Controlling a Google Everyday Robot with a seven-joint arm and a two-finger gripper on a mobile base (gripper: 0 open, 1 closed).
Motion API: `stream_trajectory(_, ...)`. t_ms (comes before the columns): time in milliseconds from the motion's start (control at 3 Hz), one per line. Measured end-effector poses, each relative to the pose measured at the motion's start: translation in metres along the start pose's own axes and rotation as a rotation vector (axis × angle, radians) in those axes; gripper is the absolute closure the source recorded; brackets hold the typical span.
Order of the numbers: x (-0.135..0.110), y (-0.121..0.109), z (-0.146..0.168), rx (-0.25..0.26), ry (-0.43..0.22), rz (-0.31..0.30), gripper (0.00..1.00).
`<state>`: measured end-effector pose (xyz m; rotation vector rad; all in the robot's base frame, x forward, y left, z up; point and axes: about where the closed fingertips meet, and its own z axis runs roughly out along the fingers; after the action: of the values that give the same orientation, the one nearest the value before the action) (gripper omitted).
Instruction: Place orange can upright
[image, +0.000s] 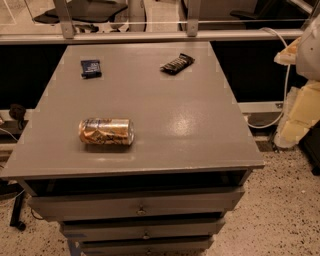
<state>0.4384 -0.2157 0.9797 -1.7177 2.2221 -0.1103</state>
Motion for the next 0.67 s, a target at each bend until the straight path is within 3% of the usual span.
stream_trajectory(333,0.0,0.0,0.0,0.0,0.0,0.0,0.0)
stream_trajectory(667,-0.015,-0.002,0.01,-0.027,-0.064,0.009,0.0)
